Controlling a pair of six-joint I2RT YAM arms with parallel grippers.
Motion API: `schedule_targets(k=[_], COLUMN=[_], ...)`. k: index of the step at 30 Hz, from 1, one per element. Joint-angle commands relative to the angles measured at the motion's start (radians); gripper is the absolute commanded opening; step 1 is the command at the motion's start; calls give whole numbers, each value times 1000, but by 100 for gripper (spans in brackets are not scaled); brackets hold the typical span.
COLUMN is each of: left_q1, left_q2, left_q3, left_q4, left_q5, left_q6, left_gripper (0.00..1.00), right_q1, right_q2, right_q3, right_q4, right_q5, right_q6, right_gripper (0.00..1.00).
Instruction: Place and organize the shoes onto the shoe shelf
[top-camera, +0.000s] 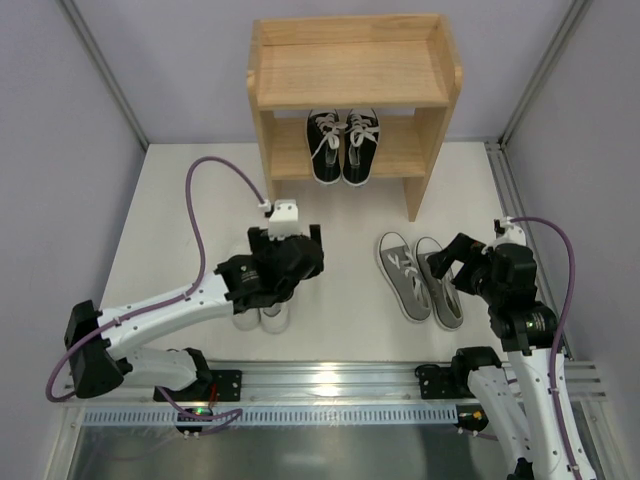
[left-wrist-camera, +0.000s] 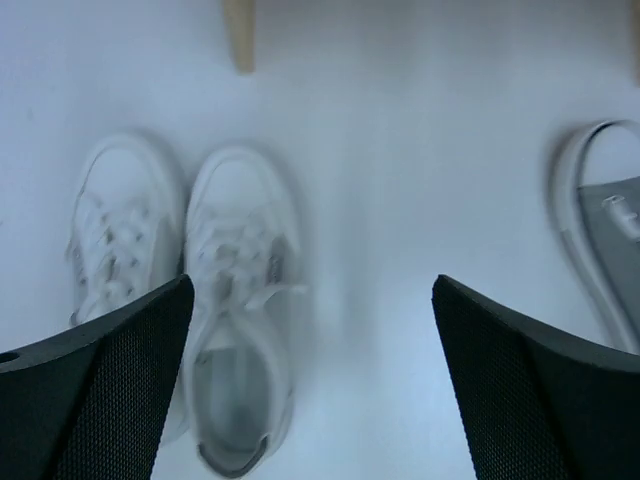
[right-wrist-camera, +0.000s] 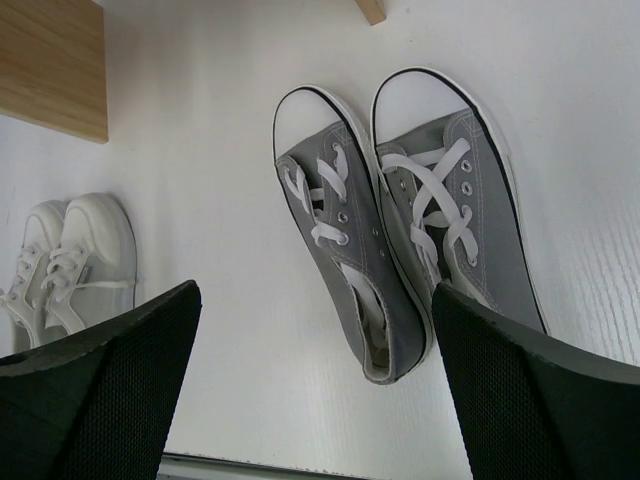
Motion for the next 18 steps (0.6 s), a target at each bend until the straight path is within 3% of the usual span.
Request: schedule_targets(k=[1, 7, 14, 18], left_q1=[11, 11, 11, 12], left_q2=[-95, -140, -100, -76], left_q3=[-136, -225, -276, -333], left_q4=[-292, -476, -450, -355], left_q5=[40, 54, 114, 175], left_q6=[-317, -462, -467, -438], left_gripper=[100, 100, 100, 97], right_q1=[0, -2, -2, -2], right_q2=[4, 50, 55, 50], right_q3=[-12, -36, -53, -57], right_q4=[54, 107, 114, 114], right_q5=[-39, -75, -78, -69], right_q6=[8, 28, 36, 33], right_gripper=[97, 97, 97, 97])
